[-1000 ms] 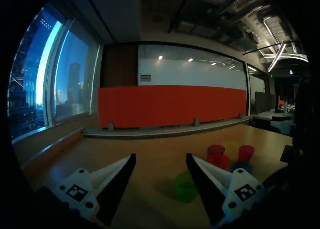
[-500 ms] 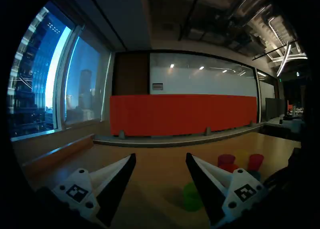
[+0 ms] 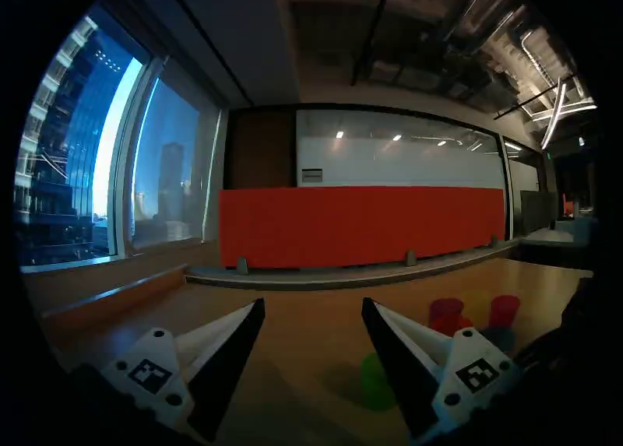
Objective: Pour water
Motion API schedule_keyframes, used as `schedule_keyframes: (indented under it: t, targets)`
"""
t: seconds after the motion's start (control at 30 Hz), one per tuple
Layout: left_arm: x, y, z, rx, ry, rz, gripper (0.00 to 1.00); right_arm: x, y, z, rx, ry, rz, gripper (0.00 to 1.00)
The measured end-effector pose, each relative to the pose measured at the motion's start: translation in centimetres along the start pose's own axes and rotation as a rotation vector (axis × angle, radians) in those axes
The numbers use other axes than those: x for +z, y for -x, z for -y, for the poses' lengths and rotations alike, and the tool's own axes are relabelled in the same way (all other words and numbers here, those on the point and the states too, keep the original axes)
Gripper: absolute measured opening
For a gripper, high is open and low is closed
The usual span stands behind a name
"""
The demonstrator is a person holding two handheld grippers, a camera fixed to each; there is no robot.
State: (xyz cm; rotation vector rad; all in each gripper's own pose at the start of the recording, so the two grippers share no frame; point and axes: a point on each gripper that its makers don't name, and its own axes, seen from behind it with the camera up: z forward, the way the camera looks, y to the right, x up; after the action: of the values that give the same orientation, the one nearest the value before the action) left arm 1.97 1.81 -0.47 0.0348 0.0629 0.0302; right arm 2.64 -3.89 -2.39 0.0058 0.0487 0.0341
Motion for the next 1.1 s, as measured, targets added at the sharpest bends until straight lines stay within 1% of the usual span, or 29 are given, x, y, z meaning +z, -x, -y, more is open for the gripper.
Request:
schedule_keyframes:
  t: [0.27,0.47,0.6,0.8,1.1]
  targets:
    - [0.6,2.1,0.4,-0.021,0.001,0.011,0.93,0.0,-0.2,0.0,0.011,0.013,-0.001,1.00]
    - [0.6,3.3,1.3,-0.035,-0.016,0.022,0.92,0.1,-0.6,0.2,0.003,0.018,-0.001,1.00]
    - [0.6,4.0,1.7,-0.040,-0.023,0.028,0.93,0.1,-0.8,0.4,0.004,0.015,-0.001,1.00]
    - [0.5,4.7,1.8,-0.027,-0.026,0.036,0.92,0.3,-0.8,0.8,-0.001,0.008,0.016,1.00]
    - [1.0,5.2,2.0,-0.032,-0.029,0.040,0.92,0.3,-1.6,0.8,0.004,0.012,0.006,1.00]
